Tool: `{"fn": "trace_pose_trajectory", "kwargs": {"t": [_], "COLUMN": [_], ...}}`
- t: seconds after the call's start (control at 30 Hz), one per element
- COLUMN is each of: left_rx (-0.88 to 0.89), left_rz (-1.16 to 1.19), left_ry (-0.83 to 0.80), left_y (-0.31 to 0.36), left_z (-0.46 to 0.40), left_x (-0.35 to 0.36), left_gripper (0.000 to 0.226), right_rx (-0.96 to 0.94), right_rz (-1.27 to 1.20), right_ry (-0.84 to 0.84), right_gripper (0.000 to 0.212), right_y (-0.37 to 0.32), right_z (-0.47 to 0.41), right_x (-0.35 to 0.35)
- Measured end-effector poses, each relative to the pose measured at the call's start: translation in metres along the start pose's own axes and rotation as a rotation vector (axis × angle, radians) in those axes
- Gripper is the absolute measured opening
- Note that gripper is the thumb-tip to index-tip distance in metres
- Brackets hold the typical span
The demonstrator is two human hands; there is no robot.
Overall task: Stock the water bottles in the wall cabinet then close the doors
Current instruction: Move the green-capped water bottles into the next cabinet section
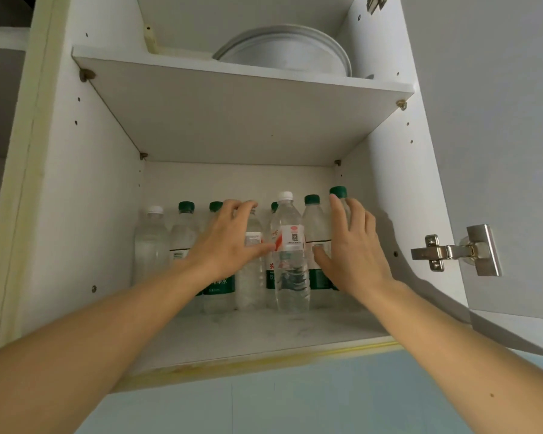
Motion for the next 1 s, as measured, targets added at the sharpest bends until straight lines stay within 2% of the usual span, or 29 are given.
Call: {"fn": "trace_pose_trajectory", "kwargs": {"t": [0.13,0.3,0.4,0.5,0.67,0.83,1.0], "left_rx": [-0.114,-0.316,-0.412,-0.420,-0.431,-0.472,-0.521], "left_rz": [0.244,0.415,0.428,0.450,0.451,0.388,0.410], "left_ry": [-0.087,-0.242,-0.250,-0.239,-0.232,-0.243,-0.251], "left_y": [0.032,0.055,0.057,0.054,0.050,0.036,0.008], "left_z": [-0.012,-0.014,-0.016,-0.016,-0.015,-0.007,0.004], "left_x": [0.016,0.055,0.064,0.069,0.064,0.053,0.038], "left_gripper": [0.102,0.103,0.099,0.091,0.084,0.094,0.079], "right_rx": [0.149,0.283,0.310,0.317,0.344,0.357,0.359], "right_rz": [-0.133,-0.180,-0.198,-0.210,-0.236,-0.233,-0.223], "right_ry": [-0.020,-0.083,-0.102,-0.116,-0.108,-0.105,-0.071], "right_gripper": [0.101,0.103,0.108,0.114,0.111,0.109,0.110], "right_y": [0.016,0.034,0.040,0.043,0.045,0.045,0.050], "right_z": [-0.002,0.004,0.005,0.005,0.005,0.007,0.008], "right_x": [0.003,0.011,0.015,0.017,0.016,0.016,0.011]}}
Point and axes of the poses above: each hand's wrist, its own z-axis away from the middle knuckle, its own x-axis out of the palm, y = z × x, the point moved 6 cm from there along -z, towards the middle knuckle, and after that the axes turned 13 degrees about -z, right-handed, at the moved point
